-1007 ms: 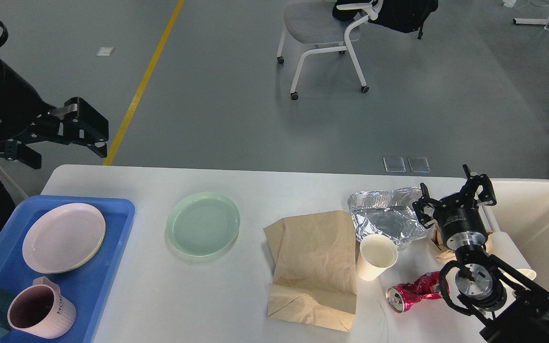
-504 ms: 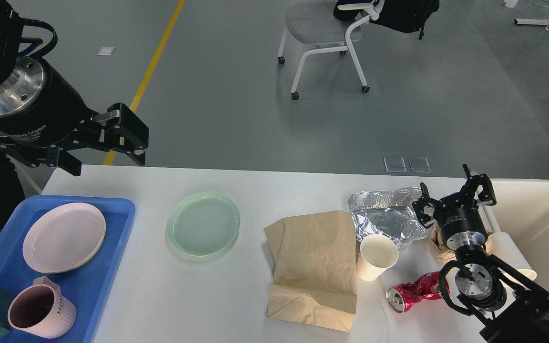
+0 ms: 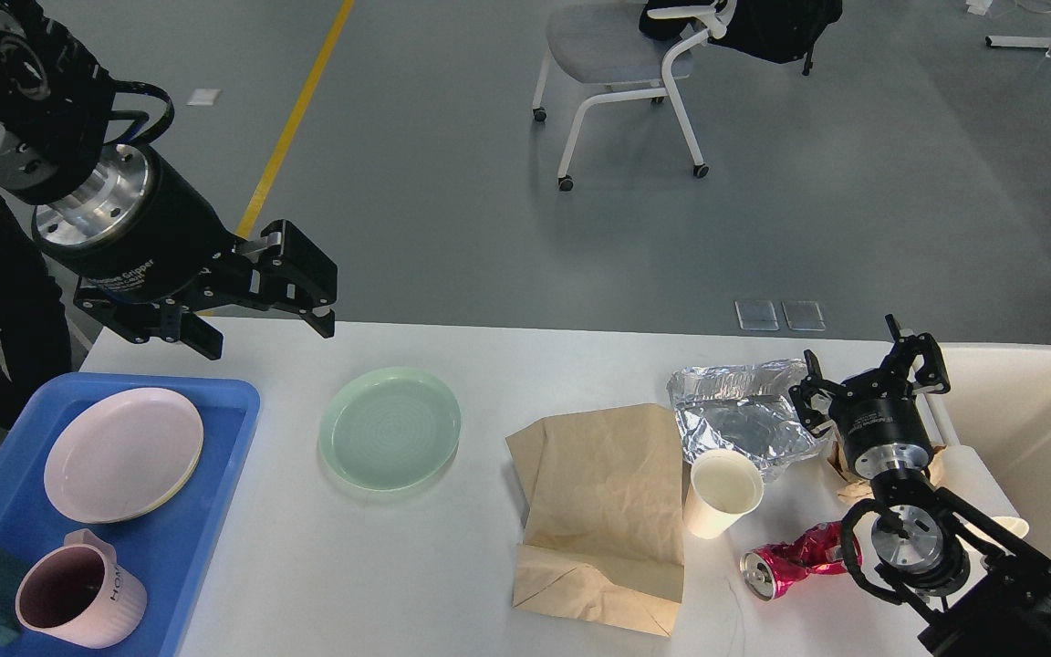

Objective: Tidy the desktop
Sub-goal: 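Release the mug and move the left gripper toward the pale green plate, then grasp the edge of the pale green plate with the left gripper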

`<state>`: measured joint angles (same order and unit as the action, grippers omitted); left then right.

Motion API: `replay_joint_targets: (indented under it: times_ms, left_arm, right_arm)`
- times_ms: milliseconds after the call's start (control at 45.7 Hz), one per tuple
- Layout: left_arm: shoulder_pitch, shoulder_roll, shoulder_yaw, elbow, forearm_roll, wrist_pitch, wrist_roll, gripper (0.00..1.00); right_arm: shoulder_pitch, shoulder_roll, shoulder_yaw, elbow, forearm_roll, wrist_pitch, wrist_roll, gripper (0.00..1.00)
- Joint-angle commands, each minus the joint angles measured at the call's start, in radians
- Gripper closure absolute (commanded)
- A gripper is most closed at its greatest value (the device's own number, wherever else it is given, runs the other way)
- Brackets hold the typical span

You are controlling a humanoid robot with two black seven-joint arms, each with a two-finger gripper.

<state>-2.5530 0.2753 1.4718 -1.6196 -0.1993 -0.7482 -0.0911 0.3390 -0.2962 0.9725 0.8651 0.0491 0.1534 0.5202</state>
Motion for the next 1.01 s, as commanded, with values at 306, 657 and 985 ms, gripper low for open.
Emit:
replay_joint_targets:
  times_ms: [306, 657, 985]
  left_arm:
    - [0.310, -0.014, -0.028, 0.075, -0.169, 0.305, 0.025, 0.07]
    - [0.749, -0.025, -0.221, 0.171, -0.500, 0.745, 0.094, 0.06]
    - [1.037, 0.056, -0.310, 0.401, -0.399, 0.687, 0.093, 0.04]
  right_arm:
    - [0.000, 0.000, 0.000, 0.000, 0.000, 0.000, 0.000, 0.00]
    - [0.000, 0.000, 0.000, 0.000, 0.000, 0.000, 0.000, 0.00]
    - [0.000, 0.000, 0.000, 0.000, 0.000, 0.000, 0.000, 0.00]
